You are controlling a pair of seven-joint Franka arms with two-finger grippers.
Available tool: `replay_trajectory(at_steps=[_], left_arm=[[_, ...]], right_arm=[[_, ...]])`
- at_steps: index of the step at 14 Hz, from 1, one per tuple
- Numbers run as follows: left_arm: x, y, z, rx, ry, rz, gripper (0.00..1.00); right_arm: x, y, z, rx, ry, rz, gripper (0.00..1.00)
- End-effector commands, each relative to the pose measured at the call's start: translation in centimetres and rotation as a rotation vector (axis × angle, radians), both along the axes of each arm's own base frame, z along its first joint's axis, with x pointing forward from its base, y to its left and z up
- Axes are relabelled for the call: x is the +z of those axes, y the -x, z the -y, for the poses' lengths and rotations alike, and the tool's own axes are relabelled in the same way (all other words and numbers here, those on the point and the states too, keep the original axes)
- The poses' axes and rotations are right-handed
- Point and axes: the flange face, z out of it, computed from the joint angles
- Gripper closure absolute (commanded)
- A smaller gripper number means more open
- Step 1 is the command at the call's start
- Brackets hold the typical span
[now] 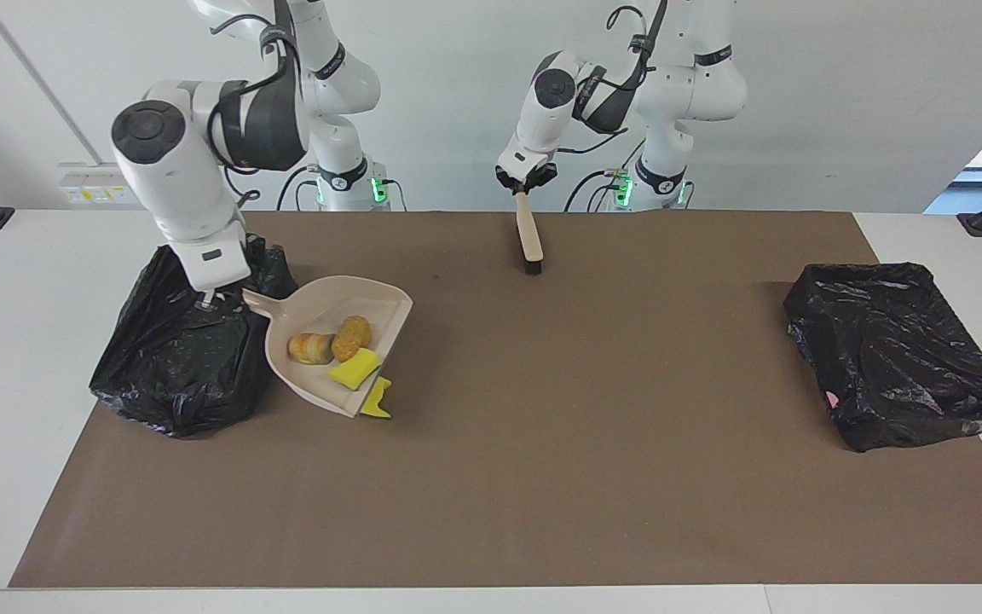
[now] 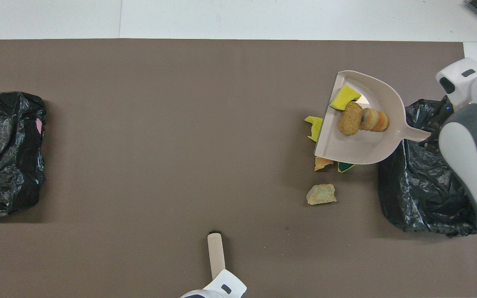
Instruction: Sweep and dump trash in bin
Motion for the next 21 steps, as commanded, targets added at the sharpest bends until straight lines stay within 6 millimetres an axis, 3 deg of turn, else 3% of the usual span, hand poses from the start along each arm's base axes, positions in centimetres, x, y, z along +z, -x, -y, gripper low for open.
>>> replay_trajectory(at_steps=[1,3,7,8,10,11,12,15,19,21], left_arm=[[-0.6,0.4,-0.6,0.007,-0.001,-0.010,0.89],[-0.7,0.2,-0.7,0.009,0.000,-0.012,0.69],[-0.9,0.0,-0.9,-0.047,0.017,-0.024,0.56],[-1.1,-0.2,-0.9,-0.049,0.019,-0.033,0.53],[-1.3,-0.9,-1.3,-0.093,0.041,-0.036,0.28],[-1.3,-1.5,-1.5,-0.105,0.052,-0.039,0.10],[-1.4,-1.7,-1.3,-0.130,0.066,-0.044,0.00],[-1.2,-3.2,-1.0,-0.169,0.103,-0.040,0.00],[1.9,-8.2,-0.7,-0.238,0.093,0.035,0.00],[4.6,-11.3,-1.5,-0.254,0.072,0.067,0.00]], right_arm=[[0.6,1.5,6.9,0.019,-0.033,-0.004,1.00],[1.1,3.1,12.4,0.031,-0.023,-0.004,1.00],[1.1,5.5,19.6,0.040,0.126,-0.017,1.00],[1.2,5.9,20.2,0.059,0.173,-0.018,1.00],[1.2,5.9,21.1,0.103,0.276,-0.024,1.00],[1.2,6.0,21.4,0.120,0.322,-0.041,1.00],[0.8,6.0,21.4,0.140,0.356,-0.061,1.00],[-0.5,5.8,21.7,0.200,0.429,-0.063,1.00],[-0.3,5.3,21.5,0.238,0.497,-0.086,1.00],[-0.2,5.2,21.6,0.242,0.510,-0.090,1.00]])
